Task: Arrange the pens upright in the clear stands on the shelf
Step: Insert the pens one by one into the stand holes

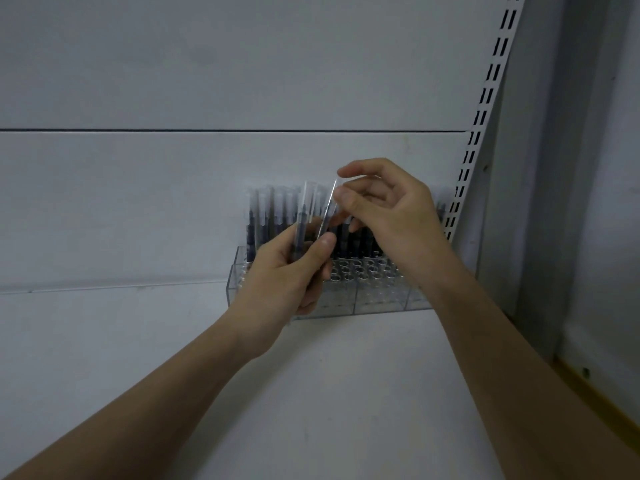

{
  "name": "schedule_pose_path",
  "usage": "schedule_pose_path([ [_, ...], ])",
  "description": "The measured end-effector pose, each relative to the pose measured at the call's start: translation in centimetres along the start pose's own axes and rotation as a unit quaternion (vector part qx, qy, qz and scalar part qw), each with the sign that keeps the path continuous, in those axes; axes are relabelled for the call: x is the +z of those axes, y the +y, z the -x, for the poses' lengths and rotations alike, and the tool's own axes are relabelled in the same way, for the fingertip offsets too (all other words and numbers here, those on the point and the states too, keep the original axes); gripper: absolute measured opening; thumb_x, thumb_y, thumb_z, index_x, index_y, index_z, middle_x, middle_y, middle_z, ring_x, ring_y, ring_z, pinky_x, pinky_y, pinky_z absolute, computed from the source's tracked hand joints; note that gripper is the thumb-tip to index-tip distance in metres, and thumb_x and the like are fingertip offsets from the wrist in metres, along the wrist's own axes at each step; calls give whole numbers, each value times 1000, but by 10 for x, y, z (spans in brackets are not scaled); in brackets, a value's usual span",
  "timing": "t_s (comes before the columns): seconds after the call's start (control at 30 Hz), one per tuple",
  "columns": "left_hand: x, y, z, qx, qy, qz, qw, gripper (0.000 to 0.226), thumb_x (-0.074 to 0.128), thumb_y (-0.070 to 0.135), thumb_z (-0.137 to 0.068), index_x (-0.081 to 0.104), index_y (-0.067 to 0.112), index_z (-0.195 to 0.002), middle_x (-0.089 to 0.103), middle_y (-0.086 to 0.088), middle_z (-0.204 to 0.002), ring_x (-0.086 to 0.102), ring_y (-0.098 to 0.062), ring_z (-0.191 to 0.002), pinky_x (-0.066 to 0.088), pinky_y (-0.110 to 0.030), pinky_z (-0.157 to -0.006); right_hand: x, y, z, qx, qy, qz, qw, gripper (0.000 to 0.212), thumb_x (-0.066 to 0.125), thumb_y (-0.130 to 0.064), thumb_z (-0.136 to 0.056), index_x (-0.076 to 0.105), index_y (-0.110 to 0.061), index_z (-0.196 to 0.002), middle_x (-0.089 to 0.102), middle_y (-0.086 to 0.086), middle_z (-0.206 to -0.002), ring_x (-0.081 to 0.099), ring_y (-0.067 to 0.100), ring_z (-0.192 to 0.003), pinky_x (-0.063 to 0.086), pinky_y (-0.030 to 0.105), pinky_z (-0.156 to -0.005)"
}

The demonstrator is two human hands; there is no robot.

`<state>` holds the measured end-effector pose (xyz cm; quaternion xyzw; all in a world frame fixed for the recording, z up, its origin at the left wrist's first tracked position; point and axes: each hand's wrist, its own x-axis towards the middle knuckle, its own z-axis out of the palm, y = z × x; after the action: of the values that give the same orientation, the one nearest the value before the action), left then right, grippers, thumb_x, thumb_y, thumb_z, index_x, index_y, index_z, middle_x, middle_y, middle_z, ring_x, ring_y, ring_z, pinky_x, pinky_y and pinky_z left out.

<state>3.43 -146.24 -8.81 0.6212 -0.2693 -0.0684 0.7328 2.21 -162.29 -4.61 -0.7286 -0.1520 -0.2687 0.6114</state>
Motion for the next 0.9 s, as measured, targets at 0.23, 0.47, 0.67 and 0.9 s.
schedule_pose_path([
  [0.23, 0, -1, 0, 3, -11, 8, 1000, 24, 44, 24, -103, 55, 3, -103, 52, -5, -66, 28, -12, -40, 24, -20, -40, -2, 0, -2, 10, 19, -15, 1000, 16, 70, -13, -91, 65, -19, -105, 73, -1, -85, 68, 16, -75, 56, 27, -69],
  [0.47, 0, -4, 0, -5, -15, -6, 1000, 24, 43, 28, -104, 57, 9, -110, 56, -3, -69, 30, -14, -42, 24, -20, -40, -3, 0, -2, 5, 37, -18, 999, 21, 70, -11, -92, 62, -16, -110, 74, 5, -91, 71, 17, -79, 57, 29, -73],
  [0.67, -2, -2, 0, -34, -21, -24, 999, 38, 38, 51, -99, 59, 26, -120, 53, -5, -73, 28, -14, -44, 20, -24, -44, -26, -1, -10, -19, 208, -71, 975, 20, 63, -7, -95, 58, -15, -112, 70, 11, -100, 69, 14, -80, 55, 27, -66],
  [0.9, -3, -1, 0, -29, 5, -16, 999, 31, 33, 41, -106, 55, 18, -103, 49, -3, -69, 23, -15, -47, 17, -23, -45, -34, 8, -12, -72, 234, 120, 962, 19, 59, -14, -97, 58, -26, -113, 62, -8, -97, 66, 16, -85, 60, 38, -72],
])
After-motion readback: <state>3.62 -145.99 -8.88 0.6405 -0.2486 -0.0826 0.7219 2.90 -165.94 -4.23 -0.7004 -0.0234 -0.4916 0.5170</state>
